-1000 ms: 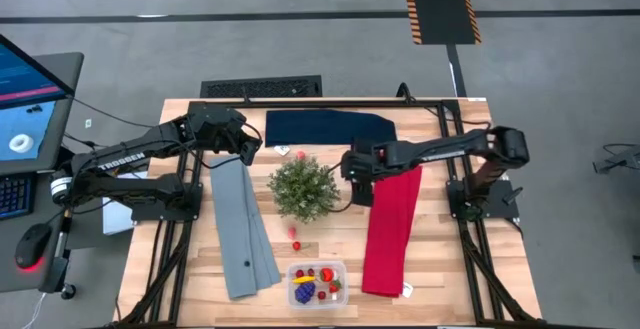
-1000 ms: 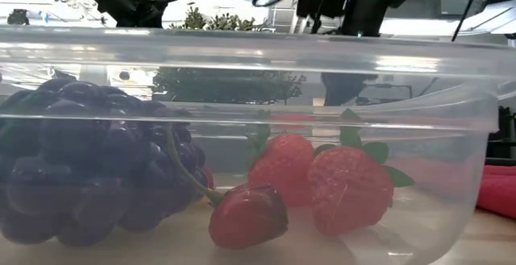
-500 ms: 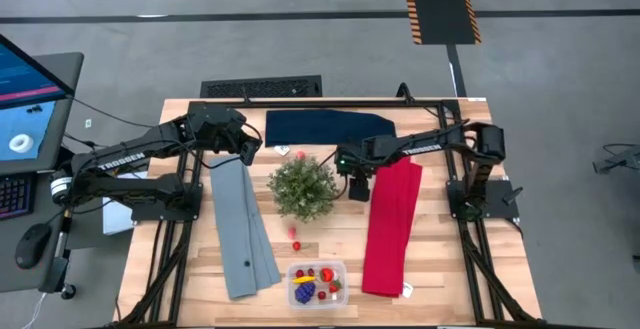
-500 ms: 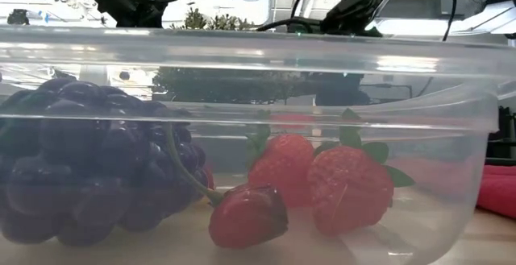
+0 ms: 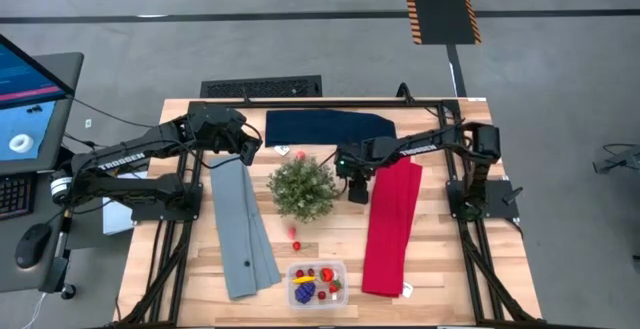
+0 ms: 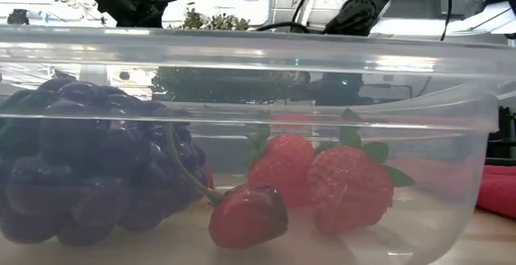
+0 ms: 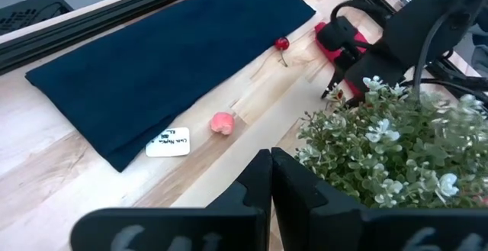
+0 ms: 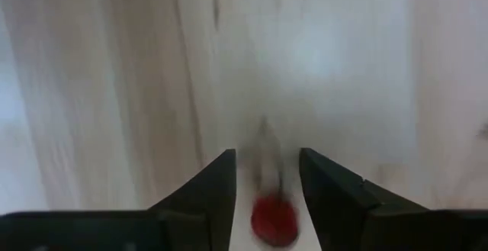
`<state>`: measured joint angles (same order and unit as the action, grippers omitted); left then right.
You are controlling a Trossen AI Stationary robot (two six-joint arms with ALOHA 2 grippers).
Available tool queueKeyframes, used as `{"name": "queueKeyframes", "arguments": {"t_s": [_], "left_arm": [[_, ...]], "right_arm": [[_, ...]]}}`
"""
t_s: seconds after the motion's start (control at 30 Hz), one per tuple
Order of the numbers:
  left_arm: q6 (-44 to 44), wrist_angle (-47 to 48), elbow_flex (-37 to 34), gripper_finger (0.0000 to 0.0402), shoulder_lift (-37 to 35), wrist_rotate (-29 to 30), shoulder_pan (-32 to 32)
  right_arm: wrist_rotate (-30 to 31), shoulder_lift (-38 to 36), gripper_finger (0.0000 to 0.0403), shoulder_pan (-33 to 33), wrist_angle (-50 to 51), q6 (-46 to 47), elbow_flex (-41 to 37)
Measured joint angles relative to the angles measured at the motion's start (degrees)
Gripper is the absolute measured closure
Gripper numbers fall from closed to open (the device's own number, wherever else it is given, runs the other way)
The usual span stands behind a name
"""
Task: Pick and placing Produce into tupperware
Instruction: Put the right cherry into the transparent container
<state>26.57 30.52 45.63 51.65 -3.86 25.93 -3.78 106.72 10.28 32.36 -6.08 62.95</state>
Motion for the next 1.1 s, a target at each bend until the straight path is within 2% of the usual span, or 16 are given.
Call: {"name": "queueKeyframes", "arguments": {"t_s": [0.13, 0.2, 0.27, 0.33, 0.4, 0.57, 0.83, 0.97, 1.1], "left_arm": [[0.0, 0.1, 0.0, 0.0401, 0.0, 0.0, 0.0], [0.0, 0.0, 0.0, 0.0401, 0.0, 0.0, 0.0], [0.0, 0.0, 0.0, 0.0401, 0.0, 0.0, 0.0], [0.0, 0.0, 0.0, 0.0401, 0.0, 0.0, 0.0], [0.0, 0.0, 0.0, 0.0401, 0.0, 0.0, 0.0], [0.0, 0.0, 0.0, 0.0401, 0.0, 0.0, 0.0], [0.0, 0.0, 0.0, 0.0401, 0.0, 0.0, 0.0], [0.0, 0.0, 0.0, 0.0401, 0.0, 0.0, 0.0], [0.0, 0.0, 0.0, 0.0401, 0.0, 0.0, 0.0]], "right_arm": [[0.0, 0.7, 0.0244, 0.0, -1.7, 0.4, -1.0], [0.1, 0.8, 0.0261, 0.0, -1.8, 0.5, -1.1], [0.5, 0.7, 0.03, -0.1, -1.8, 0.3, -1.1], [0.9, 0.1, 0.0361, -0.1, -1.6, -0.2, -1.2], [1.2, -0.3, 0.0385, -0.3, -1.5, -1.1, -1.3], [3.9, -3.2, 0.0392, -0.4, 2.1, -0.4, -1.5], [8.9, -15.5, 0.0393, -1.0, 9.0, 3.5, -1.5], [10.2, -23.4, 0.0393, -3.5, 8.3, 7.7, -1.5], [10.2, -29.5, 0.0393, -9.3, 3.0, 11.8, -1.4]]}}
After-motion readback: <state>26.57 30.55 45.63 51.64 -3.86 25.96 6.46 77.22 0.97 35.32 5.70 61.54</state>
